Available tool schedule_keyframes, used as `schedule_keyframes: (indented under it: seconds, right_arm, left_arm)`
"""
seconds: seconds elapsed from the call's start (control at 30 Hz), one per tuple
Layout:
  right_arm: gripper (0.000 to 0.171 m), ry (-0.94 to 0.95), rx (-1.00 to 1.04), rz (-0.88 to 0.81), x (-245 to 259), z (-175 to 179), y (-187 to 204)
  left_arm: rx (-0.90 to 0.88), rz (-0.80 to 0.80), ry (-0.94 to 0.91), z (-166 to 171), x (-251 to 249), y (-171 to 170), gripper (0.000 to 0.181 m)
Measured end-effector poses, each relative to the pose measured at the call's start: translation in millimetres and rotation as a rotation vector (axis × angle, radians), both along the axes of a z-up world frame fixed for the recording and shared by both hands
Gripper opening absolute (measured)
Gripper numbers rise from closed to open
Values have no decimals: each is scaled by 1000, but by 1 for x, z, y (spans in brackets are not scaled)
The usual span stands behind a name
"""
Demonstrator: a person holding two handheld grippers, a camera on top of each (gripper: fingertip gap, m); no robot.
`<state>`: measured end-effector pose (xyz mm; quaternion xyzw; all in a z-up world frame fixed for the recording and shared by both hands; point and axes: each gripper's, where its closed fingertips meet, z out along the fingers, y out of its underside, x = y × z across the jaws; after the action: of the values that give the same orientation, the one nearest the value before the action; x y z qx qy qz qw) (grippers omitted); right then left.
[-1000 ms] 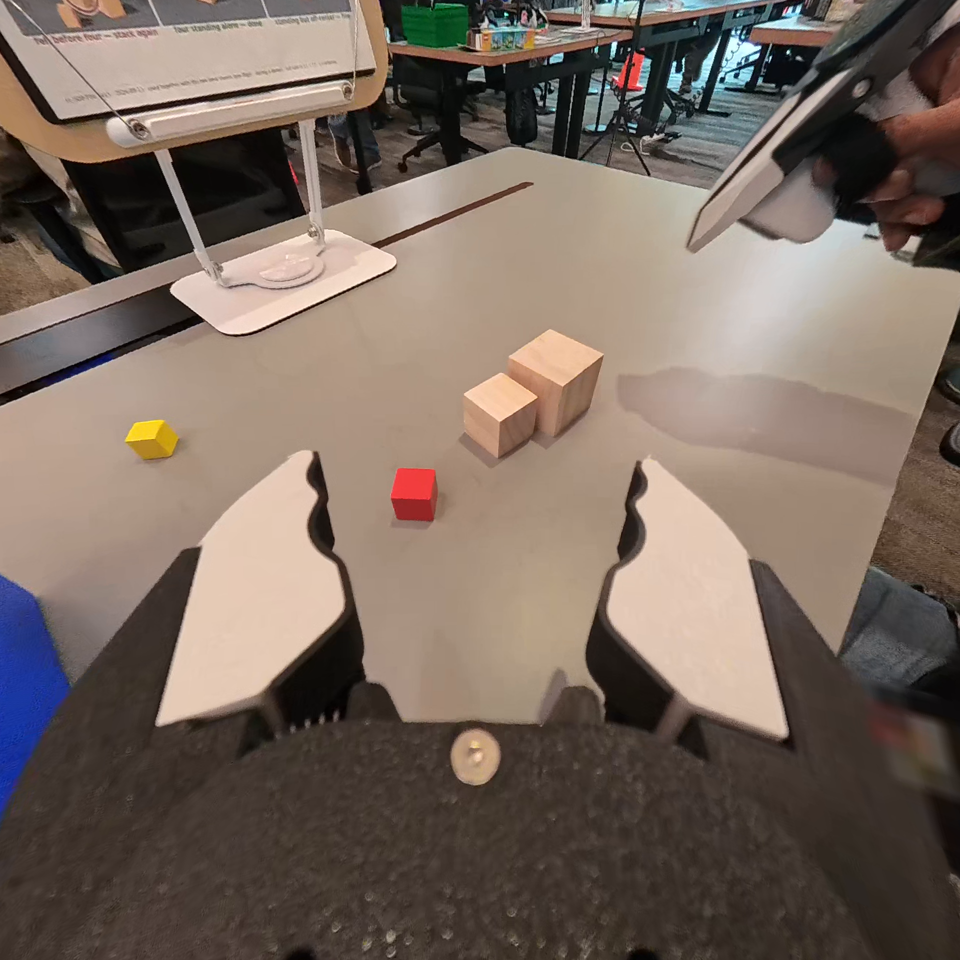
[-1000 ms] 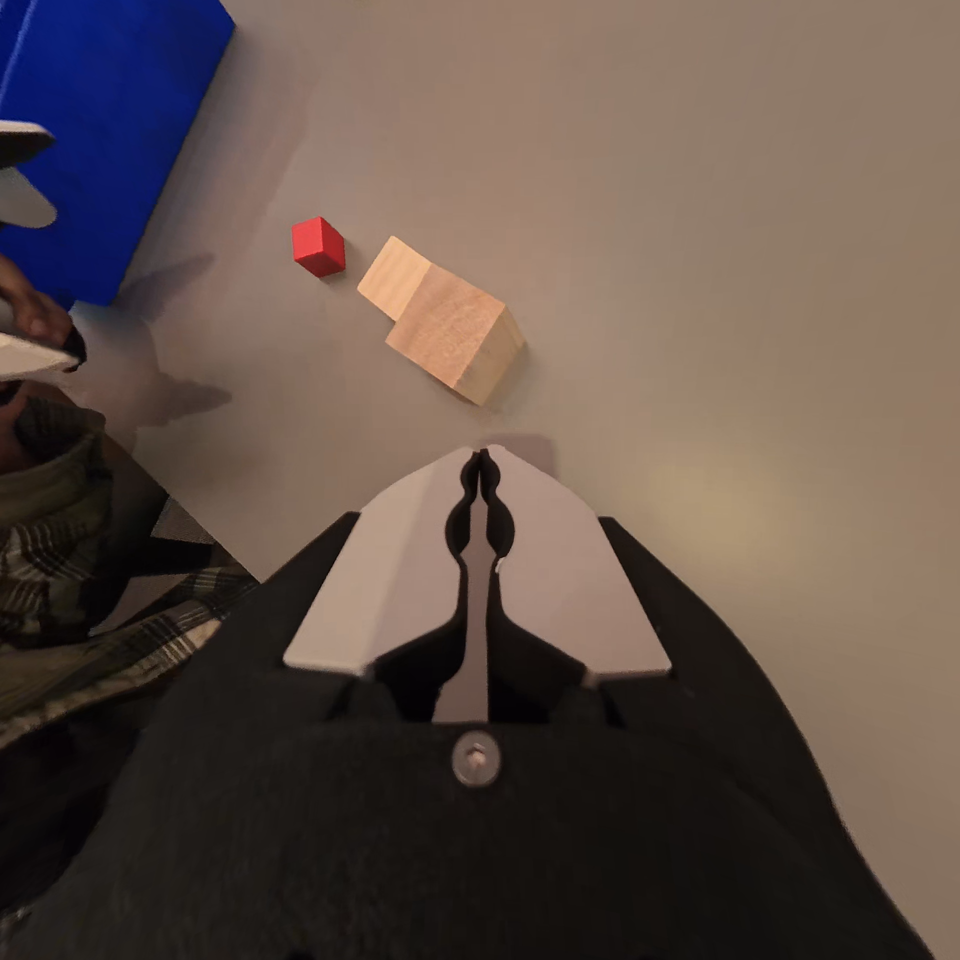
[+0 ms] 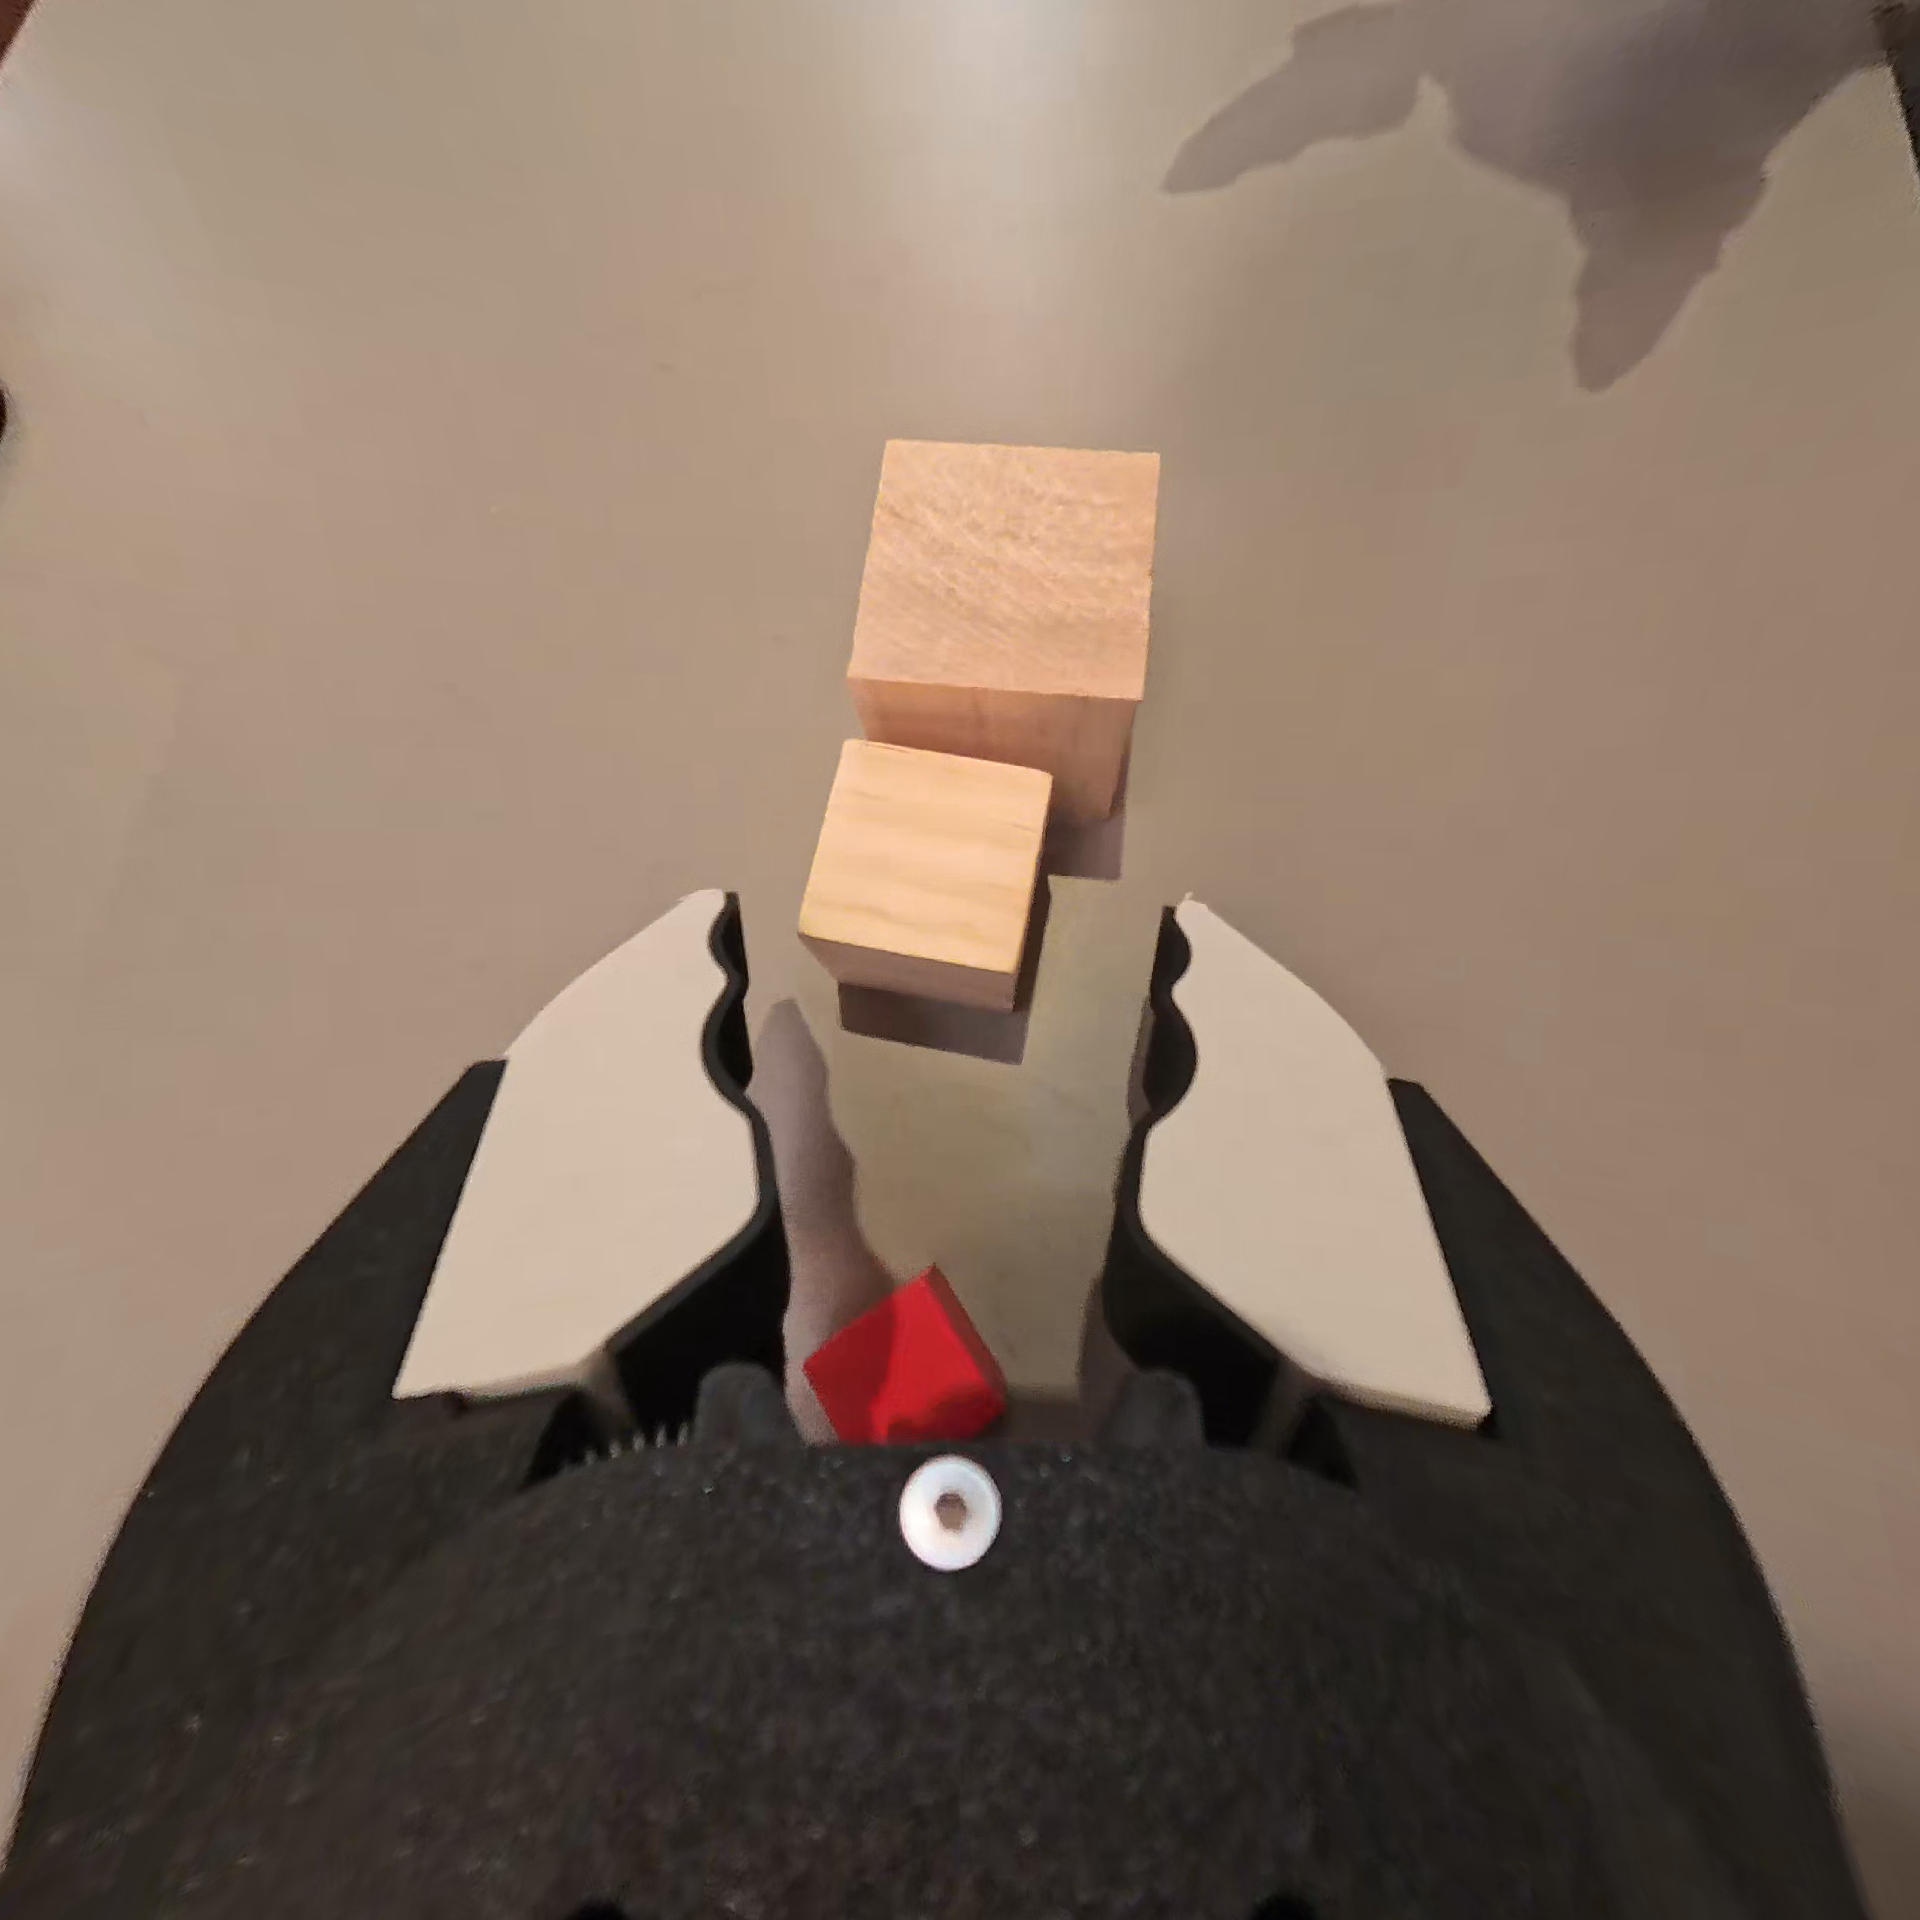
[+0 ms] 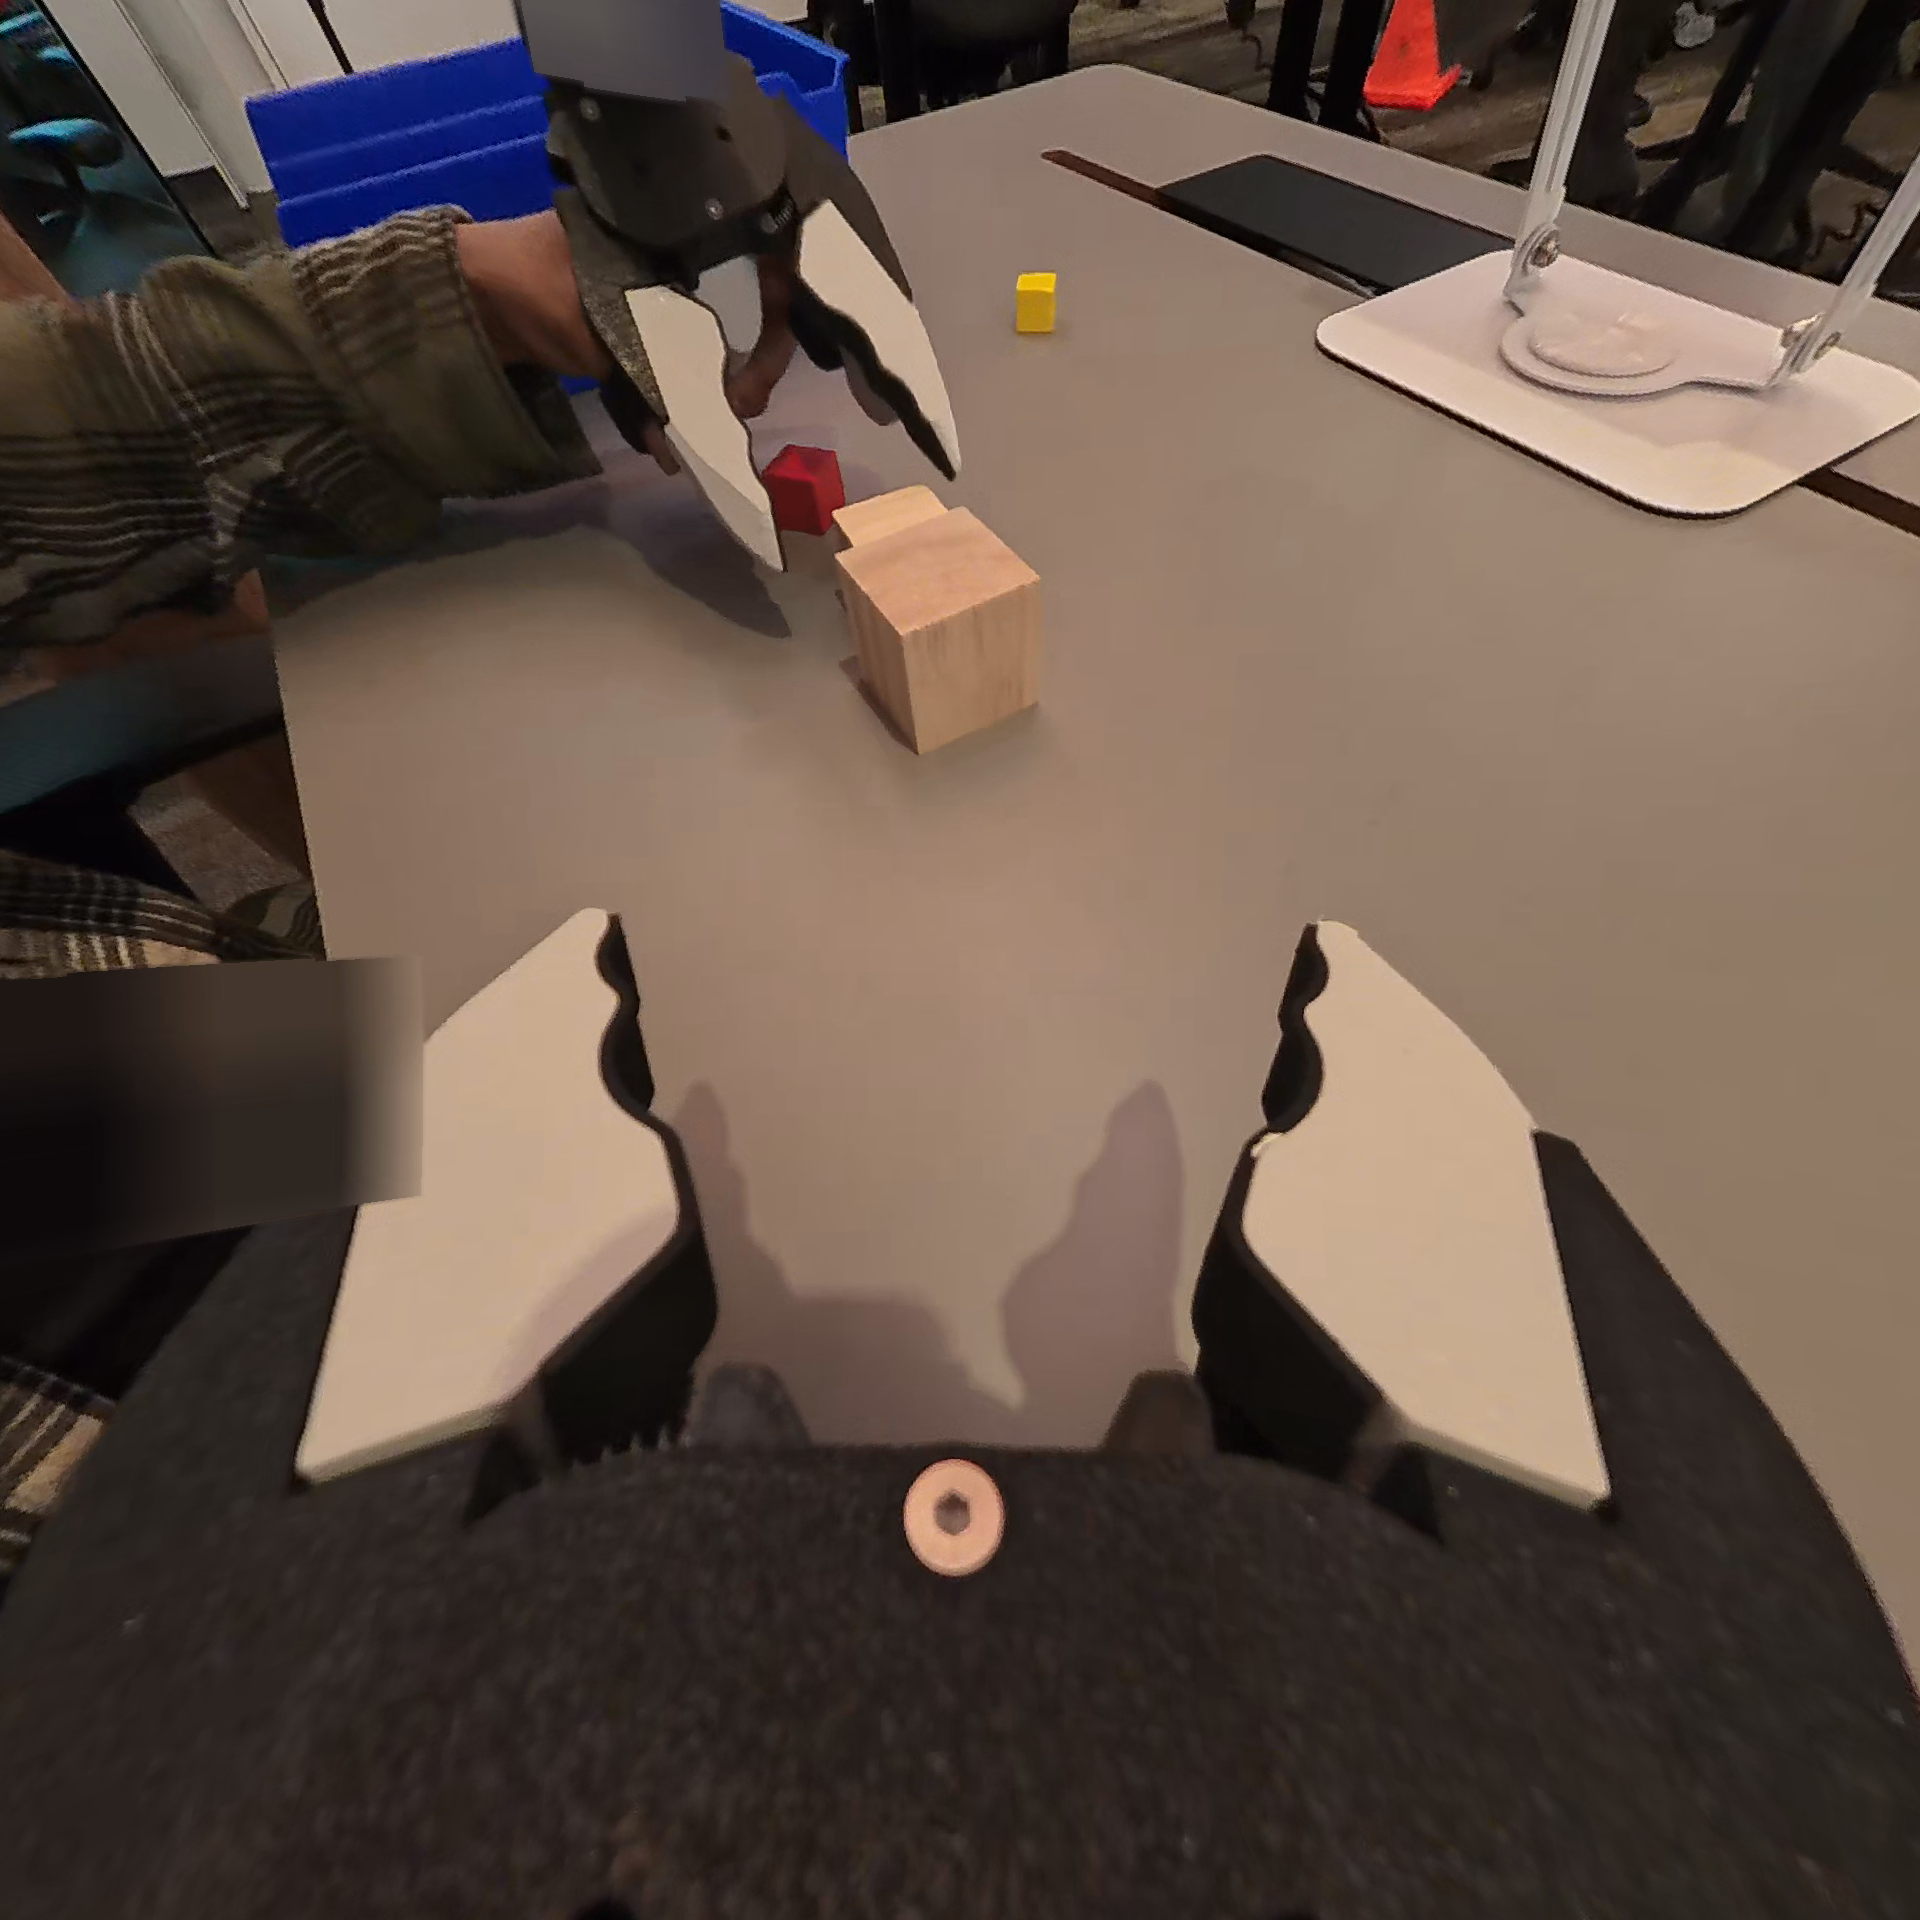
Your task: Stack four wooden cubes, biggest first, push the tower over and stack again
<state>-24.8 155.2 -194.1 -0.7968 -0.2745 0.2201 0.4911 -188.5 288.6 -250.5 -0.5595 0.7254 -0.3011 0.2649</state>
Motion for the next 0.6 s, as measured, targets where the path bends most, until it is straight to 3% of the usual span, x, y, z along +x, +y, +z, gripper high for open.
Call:
schedule_keyframes:
  seconds: [0.03, 0.6]
  right_arm:
    - [116, 3, 0, 5, 0, 0, 0]
    - [114, 12, -13, 4, -1, -6, 4]
  left_arm:
    - [-2, -1, 4, -1, 1, 1, 74]
    - [7, 2, 168, -14, 6, 7, 45]
